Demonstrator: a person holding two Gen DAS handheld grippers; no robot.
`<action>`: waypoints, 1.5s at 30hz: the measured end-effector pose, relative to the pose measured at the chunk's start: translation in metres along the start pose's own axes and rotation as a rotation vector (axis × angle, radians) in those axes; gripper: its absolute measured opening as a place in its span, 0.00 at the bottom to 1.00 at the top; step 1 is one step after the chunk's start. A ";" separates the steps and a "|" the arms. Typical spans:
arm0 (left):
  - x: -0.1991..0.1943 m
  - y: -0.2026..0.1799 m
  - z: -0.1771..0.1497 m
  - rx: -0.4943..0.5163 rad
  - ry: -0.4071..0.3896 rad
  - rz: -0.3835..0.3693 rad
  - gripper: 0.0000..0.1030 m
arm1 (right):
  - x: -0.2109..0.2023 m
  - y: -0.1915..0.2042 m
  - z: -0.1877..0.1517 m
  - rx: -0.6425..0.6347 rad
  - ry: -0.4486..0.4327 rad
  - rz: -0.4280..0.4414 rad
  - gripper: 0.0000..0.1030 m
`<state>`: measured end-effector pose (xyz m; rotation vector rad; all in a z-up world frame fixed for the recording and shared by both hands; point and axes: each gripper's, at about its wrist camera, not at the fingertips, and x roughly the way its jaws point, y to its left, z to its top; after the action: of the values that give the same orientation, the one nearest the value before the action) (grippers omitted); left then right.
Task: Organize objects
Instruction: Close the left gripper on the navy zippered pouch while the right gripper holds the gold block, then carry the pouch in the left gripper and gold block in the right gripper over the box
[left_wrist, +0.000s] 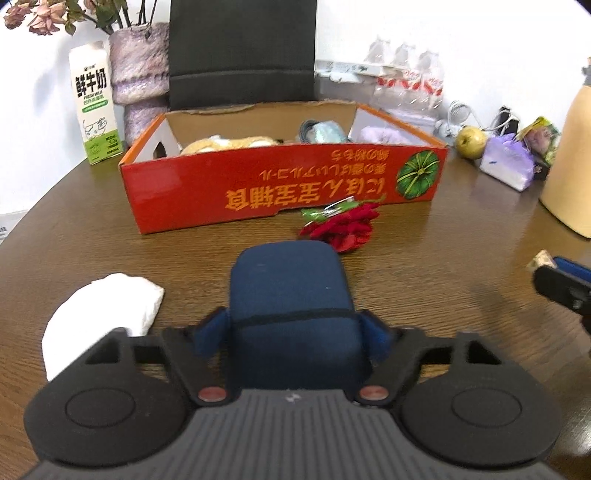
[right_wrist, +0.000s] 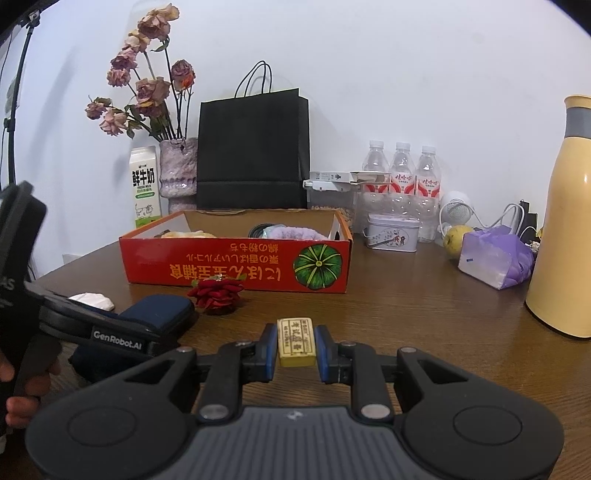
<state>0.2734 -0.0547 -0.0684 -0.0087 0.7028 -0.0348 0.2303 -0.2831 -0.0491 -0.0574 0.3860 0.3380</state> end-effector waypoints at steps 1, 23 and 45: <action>0.000 0.000 0.000 -0.002 -0.003 -0.003 0.70 | 0.000 0.000 0.000 -0.001 0.000 -0.001 0.20; -0.032 -0.011 -0.010 0.037 -0.116 -0.040 0.65 | 0.001 0.000 0.000 0.002 -0.004 0.006 0.20; -0.059 0.005 0.013 -0.053 -0.214 -0.013 0.65 | 0.008 0.026 0.034 -0.013 -0.064 0.062 0.20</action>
<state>0.2363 -0.0482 -0.0205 -0.0673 0.4896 -0.0274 0.2404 -0.2524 -0.0207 -0.0474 0.3226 0.4025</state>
